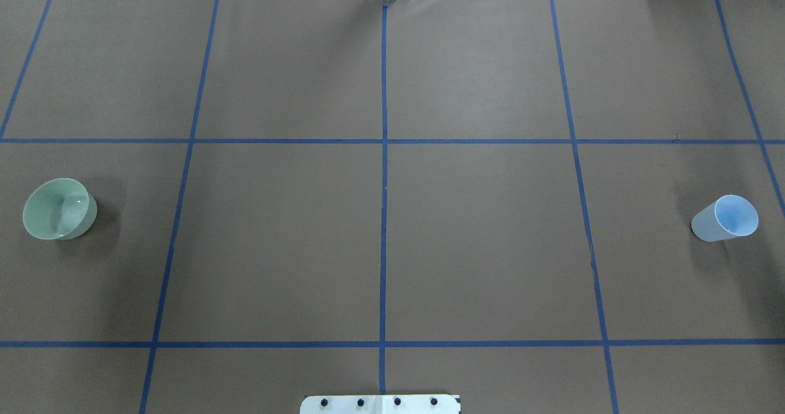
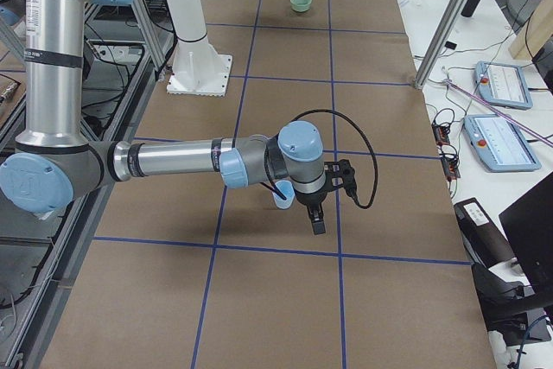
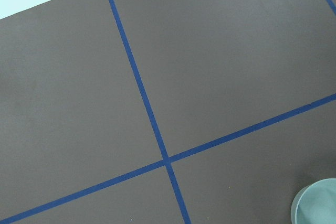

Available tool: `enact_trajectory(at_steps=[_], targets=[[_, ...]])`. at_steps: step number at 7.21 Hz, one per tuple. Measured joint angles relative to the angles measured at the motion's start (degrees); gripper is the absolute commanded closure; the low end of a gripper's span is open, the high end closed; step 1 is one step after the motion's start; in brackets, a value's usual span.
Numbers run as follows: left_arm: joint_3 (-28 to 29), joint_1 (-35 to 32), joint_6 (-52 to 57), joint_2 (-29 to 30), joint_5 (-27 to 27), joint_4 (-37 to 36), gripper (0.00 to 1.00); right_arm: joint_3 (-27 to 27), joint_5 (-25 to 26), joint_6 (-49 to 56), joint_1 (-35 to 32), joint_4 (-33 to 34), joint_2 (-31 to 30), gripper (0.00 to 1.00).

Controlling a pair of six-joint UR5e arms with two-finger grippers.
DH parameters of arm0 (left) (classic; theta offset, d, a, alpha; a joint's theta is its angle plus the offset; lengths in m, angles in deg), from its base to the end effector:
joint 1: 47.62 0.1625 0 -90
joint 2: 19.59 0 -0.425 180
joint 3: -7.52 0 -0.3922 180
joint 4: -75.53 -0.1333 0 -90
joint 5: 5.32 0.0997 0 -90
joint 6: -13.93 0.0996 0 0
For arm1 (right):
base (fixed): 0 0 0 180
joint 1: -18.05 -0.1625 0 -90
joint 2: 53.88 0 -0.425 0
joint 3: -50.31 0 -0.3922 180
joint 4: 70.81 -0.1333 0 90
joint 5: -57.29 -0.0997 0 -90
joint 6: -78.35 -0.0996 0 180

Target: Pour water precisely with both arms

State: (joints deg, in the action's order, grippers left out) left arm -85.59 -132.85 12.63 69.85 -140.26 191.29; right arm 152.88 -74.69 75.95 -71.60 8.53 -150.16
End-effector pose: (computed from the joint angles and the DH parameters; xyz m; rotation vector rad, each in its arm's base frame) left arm -0.0204 -0.5123 0.5848 0.4275 0.7926 0.2501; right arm 0.0639 -0.4607 0.5837 0.2648 -0.7336 -0.0744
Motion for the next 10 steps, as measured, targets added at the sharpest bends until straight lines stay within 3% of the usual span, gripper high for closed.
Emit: enact_trajectory(at_steps=[4,6,8,9,10], targets=[[9.7,10.7,-22.6,-0.7,1.8,18.4,0.0,-0.4,-0.1,-0.8,0.0,-4.0,-1.5,0.0],[10.8,18.1,-31.6,-0.9,6.9,23.8,0.0,-0.4,-0.1,-0.8,0.0,-4.2,-1.7,0.0],[10.7,21.3,-33.9,-3.2,8.5,28.5,0.01,-0.4,0.0,-0.6,0.0,-4.3,-2.0,0.0],[10.6,22.3,-33.9,-5.1,8.7,31.5,0.07,-0.4,0.0,-0.4,0.0,-4.3,-2.3,0.0],[10.5,23.6,-33.9,-6.8,8.7,34.2,0.22,-0.4,0.0,-0.3,0.0,-4.3,-2.6,0.0]])
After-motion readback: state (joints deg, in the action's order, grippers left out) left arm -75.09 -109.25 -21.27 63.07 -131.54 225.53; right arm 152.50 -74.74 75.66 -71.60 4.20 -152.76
